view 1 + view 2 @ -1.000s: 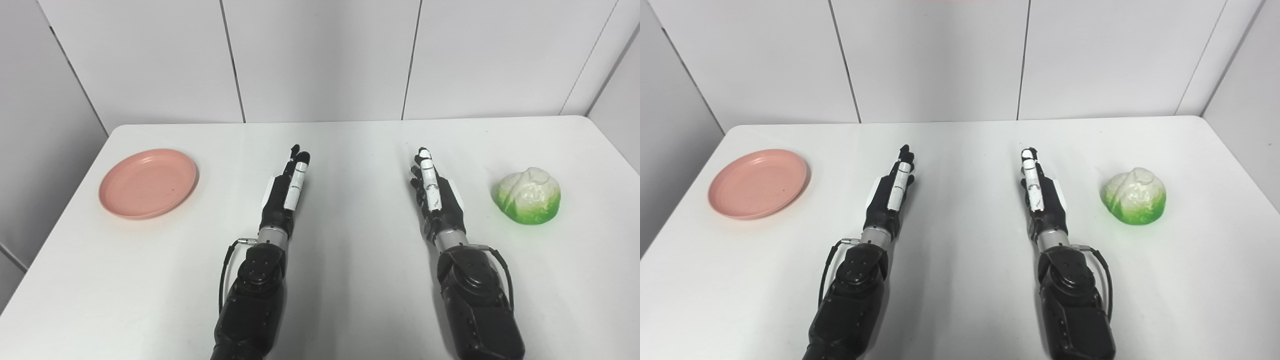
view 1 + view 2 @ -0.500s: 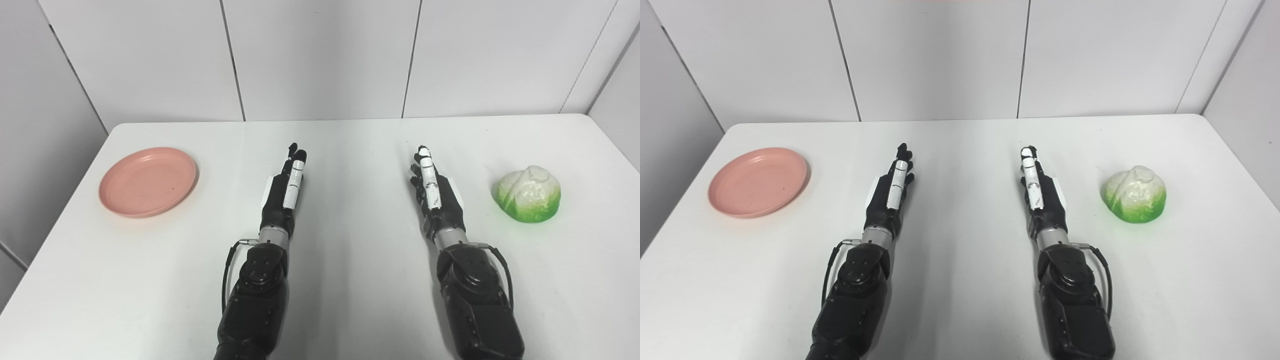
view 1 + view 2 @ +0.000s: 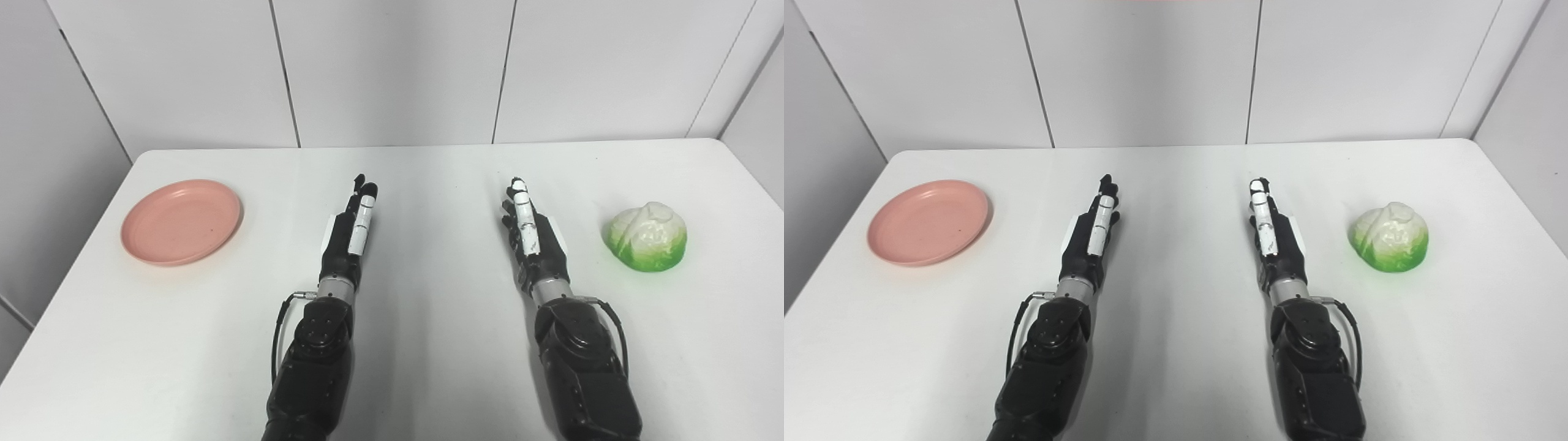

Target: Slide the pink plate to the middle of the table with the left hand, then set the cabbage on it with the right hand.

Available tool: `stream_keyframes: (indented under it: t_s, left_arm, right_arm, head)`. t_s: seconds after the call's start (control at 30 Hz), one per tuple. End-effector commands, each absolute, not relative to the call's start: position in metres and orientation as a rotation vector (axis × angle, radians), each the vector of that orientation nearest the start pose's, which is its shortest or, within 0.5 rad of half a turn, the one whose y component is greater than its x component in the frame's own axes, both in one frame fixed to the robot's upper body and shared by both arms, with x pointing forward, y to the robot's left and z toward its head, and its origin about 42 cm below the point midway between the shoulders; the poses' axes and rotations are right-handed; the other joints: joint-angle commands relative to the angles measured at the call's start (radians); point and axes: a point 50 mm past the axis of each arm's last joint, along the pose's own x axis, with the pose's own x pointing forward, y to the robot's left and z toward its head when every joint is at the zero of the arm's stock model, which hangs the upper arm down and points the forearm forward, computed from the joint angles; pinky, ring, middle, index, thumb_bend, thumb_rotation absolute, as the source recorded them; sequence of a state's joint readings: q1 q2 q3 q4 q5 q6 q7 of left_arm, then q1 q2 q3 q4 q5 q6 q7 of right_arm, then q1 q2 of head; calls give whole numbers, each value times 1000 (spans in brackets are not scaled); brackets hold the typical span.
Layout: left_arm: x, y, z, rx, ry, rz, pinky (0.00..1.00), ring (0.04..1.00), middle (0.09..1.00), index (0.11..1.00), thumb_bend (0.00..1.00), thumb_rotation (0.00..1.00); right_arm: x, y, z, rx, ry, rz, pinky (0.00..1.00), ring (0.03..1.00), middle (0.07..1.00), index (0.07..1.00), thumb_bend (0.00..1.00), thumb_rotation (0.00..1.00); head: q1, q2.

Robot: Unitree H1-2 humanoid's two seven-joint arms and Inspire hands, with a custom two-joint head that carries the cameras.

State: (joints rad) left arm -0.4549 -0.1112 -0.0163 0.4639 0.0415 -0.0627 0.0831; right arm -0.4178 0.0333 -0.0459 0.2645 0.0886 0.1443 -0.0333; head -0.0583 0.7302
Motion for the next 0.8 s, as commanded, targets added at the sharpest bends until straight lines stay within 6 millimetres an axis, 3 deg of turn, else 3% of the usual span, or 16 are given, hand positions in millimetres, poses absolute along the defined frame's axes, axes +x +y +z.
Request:
stream_keyframes:
  t_s: [0.0,0.1,0.13,0.2,0.33,0.5,0.77]
  left_arm:
    - [422,119,145,-51,-108,-78,1000,1000,1000,1000,678,1000]
    - [421,120,147,-87,-110,-68,1000,1000,1000,1000,694,1000]
    - [423,123,153,-107,-121,-83,1000,1000,1000,1000,699,1000]
    - [426,128,170,-150,-158,-95,1000,1000,1000,1000,757,1000]
    - [432,141,191,-161,-206,-91,1000,1000,1000,1000,777,1000]
    - [444,177,218,-111,-263,-47,1000,1000,1000,1000,802,1000]
    - [459,246,252,-91,-294,90,968,911,884,888,821,1000]
  right_arm:
    - [418,-163,173,125,-60,75,1000,1000,1000,1000,595,1000]
    - [417,-165,170,131,-51,73,1000,1000,1000,1000,587,1000]
    - [416,-167,168,138,-53,76,1000,1000,1000,1000,590,1000]
    - [414,-173,164,144,-54,73,1000,1000,1000,1000,576,991]
    - [414,-183,156,129,-49,60,1000,1000,1000,1000,604,968]
    - [415,-195,144,140,-57,53,1000,1000,1000,1000,661,927]
    - [416,-207,137,171,-60,70,1000,1000,1000,1000,633,919]
  head:
    - [29,-16]
    - [64,-36]
    - [113,-60]
    - [156,-81]
    - [229,-118]
    - [295,-156]
    - [351,-198]
